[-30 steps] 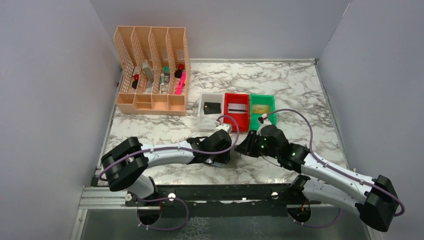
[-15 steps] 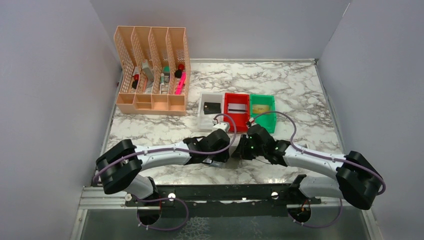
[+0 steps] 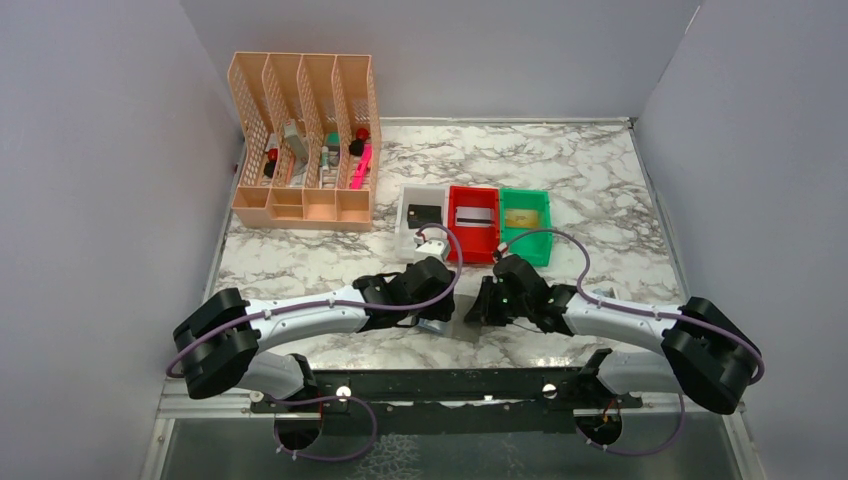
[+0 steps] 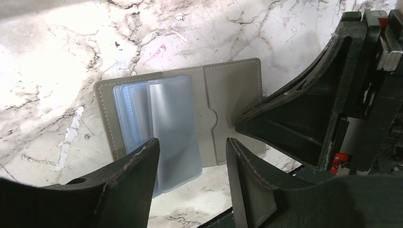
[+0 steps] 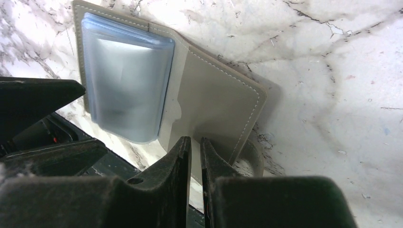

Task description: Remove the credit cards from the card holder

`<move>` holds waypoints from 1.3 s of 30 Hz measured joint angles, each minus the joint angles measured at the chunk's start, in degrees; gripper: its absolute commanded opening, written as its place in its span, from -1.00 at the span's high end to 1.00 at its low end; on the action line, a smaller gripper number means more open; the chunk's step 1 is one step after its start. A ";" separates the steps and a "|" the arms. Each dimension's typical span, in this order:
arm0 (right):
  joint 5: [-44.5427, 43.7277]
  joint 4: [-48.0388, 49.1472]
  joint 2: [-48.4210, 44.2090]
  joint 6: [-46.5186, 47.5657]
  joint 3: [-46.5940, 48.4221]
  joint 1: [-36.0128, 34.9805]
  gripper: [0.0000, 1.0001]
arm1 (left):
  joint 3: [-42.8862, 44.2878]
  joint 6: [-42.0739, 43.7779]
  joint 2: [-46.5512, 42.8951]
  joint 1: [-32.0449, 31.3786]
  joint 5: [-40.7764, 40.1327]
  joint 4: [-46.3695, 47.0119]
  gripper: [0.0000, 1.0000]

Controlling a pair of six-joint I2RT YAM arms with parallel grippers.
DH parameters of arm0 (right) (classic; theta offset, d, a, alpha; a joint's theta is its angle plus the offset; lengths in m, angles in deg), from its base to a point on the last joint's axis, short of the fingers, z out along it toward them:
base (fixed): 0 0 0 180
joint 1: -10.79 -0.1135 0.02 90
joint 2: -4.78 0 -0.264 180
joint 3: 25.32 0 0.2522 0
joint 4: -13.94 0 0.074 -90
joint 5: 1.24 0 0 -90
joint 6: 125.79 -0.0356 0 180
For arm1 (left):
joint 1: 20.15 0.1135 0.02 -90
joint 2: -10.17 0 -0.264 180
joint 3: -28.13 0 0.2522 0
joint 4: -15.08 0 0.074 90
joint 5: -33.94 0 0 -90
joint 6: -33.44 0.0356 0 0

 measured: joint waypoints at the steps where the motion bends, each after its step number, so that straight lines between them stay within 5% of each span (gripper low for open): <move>1: 0.07 0.09 -0.07 0.02 0.00 0.00 0.64 | 0.00 0.09 0.00 0.00 0.00 0.00 -0.11; 19: 1.09 1.14 -0.22 0.02 0.00 0.00 0.61 | 0.00 1.22 0.00 0.00 -0.44 0.13 -0.26; 39: 1.16 1.18 -0.09 0.00 0.00 0.00 0.61 | 0.04 1.03 3.32 0.00 -1.53 -0.26 -0.19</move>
